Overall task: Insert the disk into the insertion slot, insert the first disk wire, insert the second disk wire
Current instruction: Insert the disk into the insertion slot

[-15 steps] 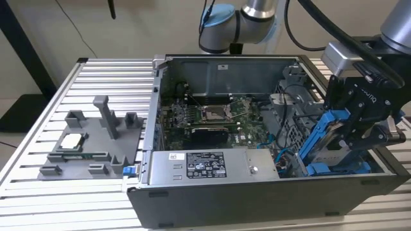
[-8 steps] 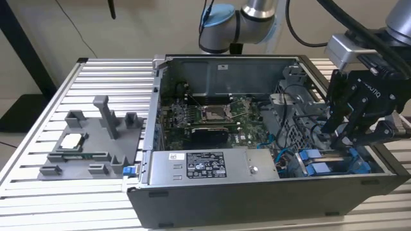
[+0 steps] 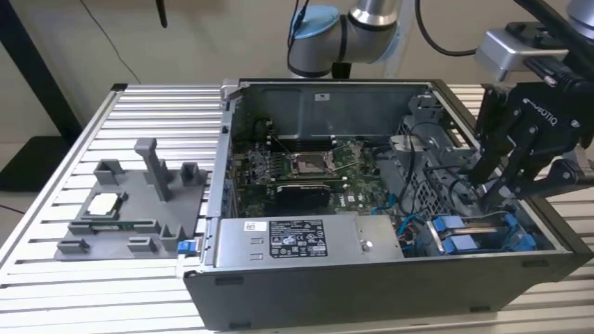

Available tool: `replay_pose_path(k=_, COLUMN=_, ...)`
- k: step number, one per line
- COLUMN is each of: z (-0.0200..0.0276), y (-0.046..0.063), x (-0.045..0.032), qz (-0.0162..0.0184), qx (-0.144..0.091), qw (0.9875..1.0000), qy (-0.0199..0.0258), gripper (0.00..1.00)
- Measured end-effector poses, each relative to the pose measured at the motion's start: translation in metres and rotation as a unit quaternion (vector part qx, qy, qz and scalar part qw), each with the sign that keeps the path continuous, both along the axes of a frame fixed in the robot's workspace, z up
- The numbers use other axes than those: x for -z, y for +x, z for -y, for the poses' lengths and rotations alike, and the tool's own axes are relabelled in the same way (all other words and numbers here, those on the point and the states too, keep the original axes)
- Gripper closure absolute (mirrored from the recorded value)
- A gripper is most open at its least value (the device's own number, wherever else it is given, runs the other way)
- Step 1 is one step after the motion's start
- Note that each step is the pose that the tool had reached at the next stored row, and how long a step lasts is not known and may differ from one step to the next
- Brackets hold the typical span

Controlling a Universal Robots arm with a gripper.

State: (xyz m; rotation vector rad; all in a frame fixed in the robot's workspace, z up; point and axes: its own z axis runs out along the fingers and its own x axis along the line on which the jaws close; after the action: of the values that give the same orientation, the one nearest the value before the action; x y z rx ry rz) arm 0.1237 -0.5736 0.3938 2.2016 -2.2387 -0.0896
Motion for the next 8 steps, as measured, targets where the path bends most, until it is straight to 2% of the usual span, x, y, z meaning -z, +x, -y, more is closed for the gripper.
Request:
replay_pose_path(k=1, z=-0.0006, y=0.0000, x=-0.0004, qz=0.0002, qx=0.000, qw=1.0000, qy=0.0035, gripper=0.59)
replay_pose_path(k=5, z=-0.0038, y=-0.0001, x=-0.0033, qz=0.0002, qx=0.000, qw=1.0000, qy=0.0084, gripper=0.59)
replay_pose_path(k=6, z=-0.0049, y=-0.0001, x=-0.0035, qz=0.0003, qx=0.000, qw=0.9999, qy=0.0114, gripper=0.59)
replay_pose_path(k=8, z=-0.0063, y=-0.0001, x=-0.0034, qz=0.0010, qx=0.000, qw=0.9998, qy=0.0223, gripper=0.59)
